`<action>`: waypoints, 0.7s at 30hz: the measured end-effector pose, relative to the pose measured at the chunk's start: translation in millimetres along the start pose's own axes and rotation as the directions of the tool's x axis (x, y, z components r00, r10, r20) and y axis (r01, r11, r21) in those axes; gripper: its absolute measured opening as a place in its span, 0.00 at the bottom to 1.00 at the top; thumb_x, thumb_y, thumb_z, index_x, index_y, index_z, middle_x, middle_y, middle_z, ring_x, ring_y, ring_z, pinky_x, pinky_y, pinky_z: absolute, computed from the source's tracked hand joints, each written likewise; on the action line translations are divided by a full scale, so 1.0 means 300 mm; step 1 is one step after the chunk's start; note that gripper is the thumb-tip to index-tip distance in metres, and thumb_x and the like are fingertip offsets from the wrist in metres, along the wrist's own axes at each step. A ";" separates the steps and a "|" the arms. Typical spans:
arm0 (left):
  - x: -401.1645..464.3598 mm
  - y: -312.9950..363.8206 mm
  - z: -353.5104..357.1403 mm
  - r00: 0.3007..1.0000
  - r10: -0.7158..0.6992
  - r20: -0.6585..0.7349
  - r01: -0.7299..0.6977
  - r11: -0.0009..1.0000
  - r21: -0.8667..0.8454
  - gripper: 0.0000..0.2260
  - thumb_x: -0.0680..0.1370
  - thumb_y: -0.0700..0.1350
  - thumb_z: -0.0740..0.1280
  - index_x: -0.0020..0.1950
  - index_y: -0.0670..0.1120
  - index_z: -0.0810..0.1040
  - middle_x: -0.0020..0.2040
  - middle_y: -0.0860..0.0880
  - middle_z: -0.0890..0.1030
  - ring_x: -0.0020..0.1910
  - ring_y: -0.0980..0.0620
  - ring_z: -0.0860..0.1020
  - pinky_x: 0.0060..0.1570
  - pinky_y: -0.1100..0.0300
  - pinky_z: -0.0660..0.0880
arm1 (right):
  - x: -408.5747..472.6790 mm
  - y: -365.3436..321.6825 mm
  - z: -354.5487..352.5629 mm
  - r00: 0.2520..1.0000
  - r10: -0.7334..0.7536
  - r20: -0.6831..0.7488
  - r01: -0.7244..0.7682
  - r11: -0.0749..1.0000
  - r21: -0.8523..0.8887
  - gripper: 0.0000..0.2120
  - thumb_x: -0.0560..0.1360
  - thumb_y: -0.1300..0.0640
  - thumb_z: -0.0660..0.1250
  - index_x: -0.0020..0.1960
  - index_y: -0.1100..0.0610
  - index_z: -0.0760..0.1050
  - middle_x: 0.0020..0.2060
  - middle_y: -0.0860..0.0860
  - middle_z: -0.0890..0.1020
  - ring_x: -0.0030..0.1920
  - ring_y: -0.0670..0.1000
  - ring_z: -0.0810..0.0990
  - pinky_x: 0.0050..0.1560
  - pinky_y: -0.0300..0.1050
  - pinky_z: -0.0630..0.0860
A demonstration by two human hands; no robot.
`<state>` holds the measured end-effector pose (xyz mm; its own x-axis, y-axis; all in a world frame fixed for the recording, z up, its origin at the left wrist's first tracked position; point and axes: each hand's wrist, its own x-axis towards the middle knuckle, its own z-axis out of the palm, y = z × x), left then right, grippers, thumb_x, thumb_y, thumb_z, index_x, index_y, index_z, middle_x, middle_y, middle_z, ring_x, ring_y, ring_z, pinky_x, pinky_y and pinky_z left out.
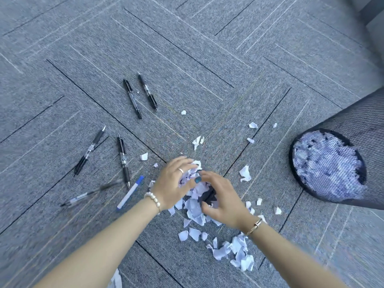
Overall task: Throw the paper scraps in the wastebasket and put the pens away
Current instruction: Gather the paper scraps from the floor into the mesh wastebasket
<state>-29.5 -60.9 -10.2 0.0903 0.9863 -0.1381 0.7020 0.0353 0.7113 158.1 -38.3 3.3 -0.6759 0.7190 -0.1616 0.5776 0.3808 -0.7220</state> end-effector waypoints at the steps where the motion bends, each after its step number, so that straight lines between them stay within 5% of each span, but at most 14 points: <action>1: -0.017 0.008 0.008 1.000 -0.005 0.009 0.005 1.000 -0.002 0.36 0.70 0.72 0.42 0.65 0.51 0.70 0.68 0.53 0.68 0.67 0.61 0.56 0.69 0.58 0.52 | -0.013 -0.001 -0.004 1.000 0.016 0.000 -0.016 1.000 0.025 0.27 0.66 0.44 0.62 0.63 0.48 0.65 0.68 0.44 0.67 0.71 0.43 0.60 0.71 0.48 0.55; 8: -0.041 0.048 0.042 0.994 -0.043 0.098 0.024 0.983 0.182 0.40 0.64 0.76 0.44 0.71 0.57 0.56 0.74 0.55 0.56 0.73 0.55 0.50 0.70 0.53 0.43 | -0.072 0.052 -0.104 0.982 0.147 -0.120 -0.152 0.988 -0.031 0.30 0.67 0.39 0.63 0.66 0.38 0.56 0.72 0.40 0.56 0.73 0.45 0.53 0.71 0.54 0.49; 14: -0.088 0.081 0.130 0.971 -0.033 0.235 -0.062 0.920 0.387 0.43 0.60 0.76 0.55 0.71 0.61 0.50 0.74 0.52 0.48 0.73 0.48 0.45 0.69 0.46 0.37 | -0.166 0.154 -0.135 0.920 0.314 -0.232 -0.336 0.940 -0.058 0.32 0.68 0.37 0.57 0.69 0.40 0.52 0.72 0.40 0.52 0.74 0.45 0.48 0.71 0.56 0.47; 17: -0.103 0.095 0.158 0.976 -0.017 0.218 -0.073 0.915 0.397 0.32 0.65 0.71 0.55 0.66 0.58 0.64 0.70 0.48 0.64 0.69 0.45 0.60 0.68 0.43 0.56 | -0.204 0.156 -0.125 0.928 0.324 -0.183 -0.337 0.940 -0.045 0.33 0.67 0.37 0.57 0.70 0.41 0.52 0.73 0.40 0.51 0.73 0.44 0.47 0.71 0.54 0.46; 19: -0.099 0.094 0.164 0.989 0.037 0.141 -0.089 0.921 0.380 0.22 0.68 0.64 0.60 0.57 0.55 0.74 0.59 0.48 0.75 0.59 0.49 0.68 0.56 0.48 0.74 | -0.219 0.154 -0.116 0.931 0.324 -0.165 -0.333 0.943 -0.027 0.34 0.67 0.36 0.57 0.70 0.39 0.51 0.73 0.39 0.51 0.73 0.42 0.46 0.70 0.54 0.44; 21: -0.084 0.096 0.164 0.996 0.077 0.041 -0.086 0.941 0.326 0.17 0.64 0.55 0.68 0.51 0.51 0.78 0.50 0.49 0.78 0.52 0.53 0.66 0.47 0.55 0.77 | -0.226 0.156 -0.111 0.934 0.320 -0.158 -0.328 0.944 -0.027 0.34 0.67 0.36 0.58 0.69 0.34 0.47 0.73 0.37 0.49 0.73 0.42 0.45 0.71 0.55 0.45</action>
<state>23.1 -92.8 -20.1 0.1730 0.9786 -0.1116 0.8834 -0.1040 0.4568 246.2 -50.0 2.9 -0.3746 0.8854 -0.2753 0.7792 0.1396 -0.6110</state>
